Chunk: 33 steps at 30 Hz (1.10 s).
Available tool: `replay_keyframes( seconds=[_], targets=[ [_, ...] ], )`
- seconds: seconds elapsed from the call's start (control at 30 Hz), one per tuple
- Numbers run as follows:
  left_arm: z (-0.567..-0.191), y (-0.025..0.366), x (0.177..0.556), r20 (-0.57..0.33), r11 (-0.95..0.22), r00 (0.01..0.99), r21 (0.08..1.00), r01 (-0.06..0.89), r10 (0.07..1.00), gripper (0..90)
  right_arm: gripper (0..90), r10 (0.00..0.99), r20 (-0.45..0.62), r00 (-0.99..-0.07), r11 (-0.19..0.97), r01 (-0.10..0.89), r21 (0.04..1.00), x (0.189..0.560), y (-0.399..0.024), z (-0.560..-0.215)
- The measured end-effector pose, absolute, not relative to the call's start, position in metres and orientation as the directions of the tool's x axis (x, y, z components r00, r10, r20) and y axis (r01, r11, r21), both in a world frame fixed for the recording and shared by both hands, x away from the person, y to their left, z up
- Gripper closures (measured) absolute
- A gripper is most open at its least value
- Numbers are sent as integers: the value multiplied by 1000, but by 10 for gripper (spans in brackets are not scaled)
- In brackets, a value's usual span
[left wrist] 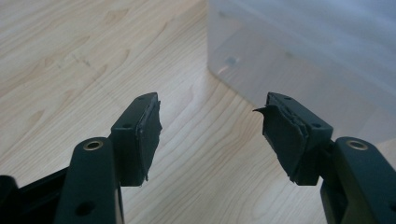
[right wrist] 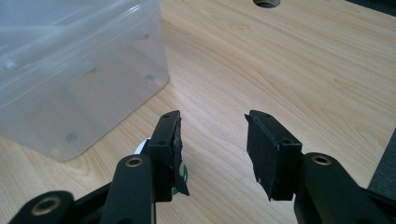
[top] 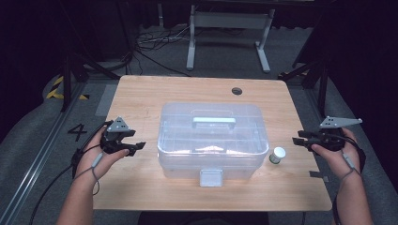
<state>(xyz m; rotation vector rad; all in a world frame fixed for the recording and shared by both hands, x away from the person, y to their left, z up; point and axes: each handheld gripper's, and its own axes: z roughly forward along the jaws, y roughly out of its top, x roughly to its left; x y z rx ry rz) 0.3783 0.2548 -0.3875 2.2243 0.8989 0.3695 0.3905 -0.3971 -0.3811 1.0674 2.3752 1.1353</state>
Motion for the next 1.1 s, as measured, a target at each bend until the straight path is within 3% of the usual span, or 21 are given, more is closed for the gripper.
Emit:
replay_keyframes(
  seconds=[0.77,1.1],
  targets=[
    [-302,222,372,-73,-480,833,788,386,549,388,499,745,82,-662,393,535,748,378,-396,-391],
    [-283,189,377,-43,-508,875,800,320,483,376,476,738,84,-670,396,530,750,383,-387,-391]
  ],
)
